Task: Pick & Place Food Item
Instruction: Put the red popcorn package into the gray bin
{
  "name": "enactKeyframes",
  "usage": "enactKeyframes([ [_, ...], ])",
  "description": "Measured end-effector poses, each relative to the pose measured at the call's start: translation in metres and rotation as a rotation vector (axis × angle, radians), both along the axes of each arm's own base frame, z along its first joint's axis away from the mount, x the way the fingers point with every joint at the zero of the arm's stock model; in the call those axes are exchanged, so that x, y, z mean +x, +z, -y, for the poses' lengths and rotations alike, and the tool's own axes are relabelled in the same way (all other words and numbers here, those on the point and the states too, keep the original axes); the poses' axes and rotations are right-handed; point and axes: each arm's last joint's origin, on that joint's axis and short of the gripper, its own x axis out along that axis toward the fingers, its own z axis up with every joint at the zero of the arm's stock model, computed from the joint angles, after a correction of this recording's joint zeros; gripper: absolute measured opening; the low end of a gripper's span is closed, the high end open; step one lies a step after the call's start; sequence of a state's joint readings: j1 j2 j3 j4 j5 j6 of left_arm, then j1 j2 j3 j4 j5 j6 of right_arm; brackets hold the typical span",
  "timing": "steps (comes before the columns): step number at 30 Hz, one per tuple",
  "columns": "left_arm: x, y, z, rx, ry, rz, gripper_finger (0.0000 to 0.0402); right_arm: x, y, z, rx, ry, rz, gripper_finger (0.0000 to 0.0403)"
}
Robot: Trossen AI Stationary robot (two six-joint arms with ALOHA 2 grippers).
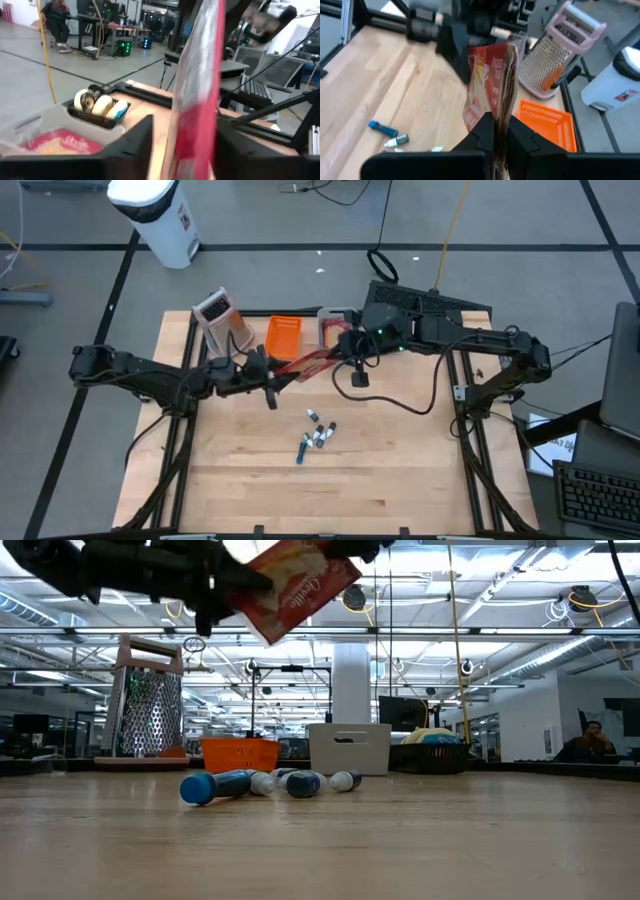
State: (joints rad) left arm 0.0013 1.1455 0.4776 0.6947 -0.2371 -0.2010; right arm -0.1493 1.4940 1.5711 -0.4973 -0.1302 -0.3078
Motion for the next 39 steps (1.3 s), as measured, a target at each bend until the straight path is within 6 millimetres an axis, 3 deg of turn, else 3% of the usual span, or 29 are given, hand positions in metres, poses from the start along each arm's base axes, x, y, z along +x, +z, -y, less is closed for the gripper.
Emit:
enactKeyframes([
  [6,-0.010,0.026,0.000,0.082,0.003,-0.044,0.0279,-0.004,-0.006,0.002,-0.046,-0.075,-0.076,0.0009],
  [13,-0.027,0.038,0.000,0.122,0.016,-0.052,0.0342,-0.012,-0.010,0.025,-0.286,-0.257,-0.188,0.0009],
  [20,-0.024,0.027,-0.003,0.114,0.099,-0.141,0.0355,-0.018,-0.027,0.080,-0.365,-0.349,-0.324,0.0009],
  [25,-0.017,0.018,-0.005,0.096,0.141,-0.187,0.0356,-0.023,-0.053,0.107,-0.269,-0.284,-0.470,0.0009],
  [29,-0.012,0.010,-0.009,0.081,0.156,-0.225,0.0356,-0.020,-0.065,0.108,-0.245,-0.251,-0.542,0.0009],
  [39,-0.005,0.001,-0.016,0.042,0.188,-0.251,0.0356,-0.013,-0.069,0.087,-0.218,-0.143,-0.560,0.0009],
])
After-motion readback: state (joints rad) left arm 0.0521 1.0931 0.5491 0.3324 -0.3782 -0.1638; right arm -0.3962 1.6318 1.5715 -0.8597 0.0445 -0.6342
